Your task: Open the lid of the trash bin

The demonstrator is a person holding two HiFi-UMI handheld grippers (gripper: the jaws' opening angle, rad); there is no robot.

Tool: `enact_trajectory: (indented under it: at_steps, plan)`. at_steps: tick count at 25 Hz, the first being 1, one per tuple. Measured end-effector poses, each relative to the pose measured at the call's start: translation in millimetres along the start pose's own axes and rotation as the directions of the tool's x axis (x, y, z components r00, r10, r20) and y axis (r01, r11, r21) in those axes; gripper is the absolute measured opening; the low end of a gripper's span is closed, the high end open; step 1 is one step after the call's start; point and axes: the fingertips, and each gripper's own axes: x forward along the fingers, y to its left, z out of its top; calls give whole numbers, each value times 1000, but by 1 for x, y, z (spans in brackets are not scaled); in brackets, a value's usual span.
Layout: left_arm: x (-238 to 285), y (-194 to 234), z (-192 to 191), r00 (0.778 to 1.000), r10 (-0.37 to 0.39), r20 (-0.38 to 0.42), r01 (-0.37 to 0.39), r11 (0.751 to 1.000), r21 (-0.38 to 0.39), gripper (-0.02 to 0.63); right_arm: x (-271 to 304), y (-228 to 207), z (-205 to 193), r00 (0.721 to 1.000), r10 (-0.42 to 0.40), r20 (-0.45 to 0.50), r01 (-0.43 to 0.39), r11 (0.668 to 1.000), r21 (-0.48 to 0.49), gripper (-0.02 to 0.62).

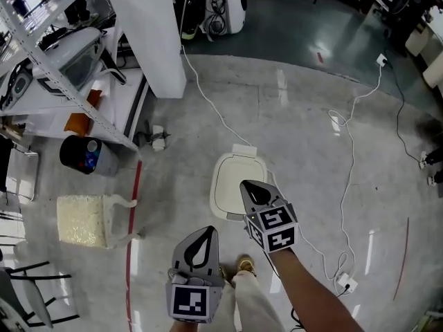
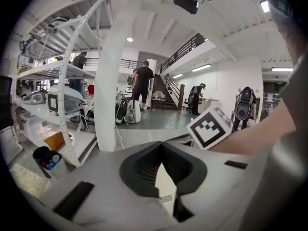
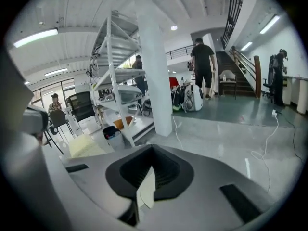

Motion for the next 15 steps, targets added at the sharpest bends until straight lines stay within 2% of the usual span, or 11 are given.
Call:
enact_trajectory:
  at_steps: [3,7,12,15]
  plan:
    - [-1,6,-18,1000,8,-23,-9,1000,-14,0,34,-2,-61,985,10,-173,-7,1000,17,34]
    - [-1,12,-40,999,9,-50,-10,999,-35,0,57,2,-148,924,29,-382,1,997,77,32]
    - [-1,17,-61,997,7,-82,-9,1000,-29,0,62,5,-221,848,45,-529,39,989,146,34]
    - [-1,21,-69,996,6,-88,-9,999,-32,0,63,6,-246,826,55,-560,87,971,223,32]
